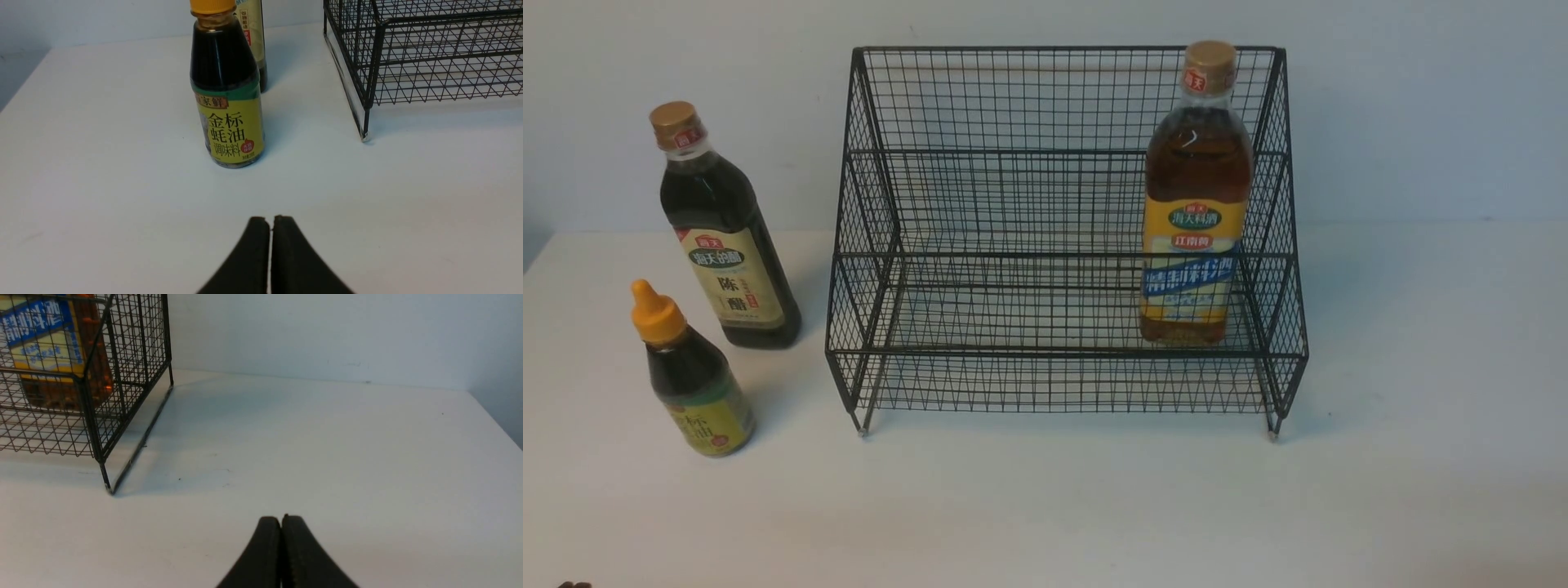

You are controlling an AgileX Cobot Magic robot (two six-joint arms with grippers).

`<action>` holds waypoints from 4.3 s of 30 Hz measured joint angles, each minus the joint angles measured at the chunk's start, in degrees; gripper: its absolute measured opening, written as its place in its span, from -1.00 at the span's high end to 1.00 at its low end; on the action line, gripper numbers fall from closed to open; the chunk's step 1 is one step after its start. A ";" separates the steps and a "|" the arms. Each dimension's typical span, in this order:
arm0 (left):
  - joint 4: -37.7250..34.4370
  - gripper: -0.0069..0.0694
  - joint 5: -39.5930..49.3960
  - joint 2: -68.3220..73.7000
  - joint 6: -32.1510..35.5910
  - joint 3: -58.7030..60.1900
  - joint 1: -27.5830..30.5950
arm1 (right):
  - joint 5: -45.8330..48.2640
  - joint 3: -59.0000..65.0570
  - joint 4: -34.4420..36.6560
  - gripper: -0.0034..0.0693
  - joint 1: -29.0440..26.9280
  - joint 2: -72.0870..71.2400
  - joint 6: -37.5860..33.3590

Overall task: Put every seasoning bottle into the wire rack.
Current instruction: Use the left arm to grab the condiment bottle closest to it, then use the left arm to put the condiment bottle back on the shelf

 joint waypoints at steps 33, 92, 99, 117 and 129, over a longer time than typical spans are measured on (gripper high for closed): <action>-6.50 0.83 -52.30 10.20 1.43 -0.76 0.00 | 0.07 0.00 0.00 0.95 0.00 0.00 0.00; -20.27 -0.19 -83.76 93.85 3.76 -24.11 0.16 | 0.29 -0.07 -0.06 0.95 0.00 0.00 -0.40; -15.80 0.50 -82.70 92.66 3.22 -24.14 0.20 | 0.29 -0.07 -0.06 0.95 0.00 0.00 -0.40; -11.31 0.50 -41.96 65.27 5.85 -27.13 0.27 | 0.29 -0.07 -0.06 0.95 0.00 0.00 -0.40; -11.33 0.50 -29.27 63.61 6.30 -42.38 -9.86 | 0.29 -0.07 -0.06 0.95 0.00 0.00 -0.45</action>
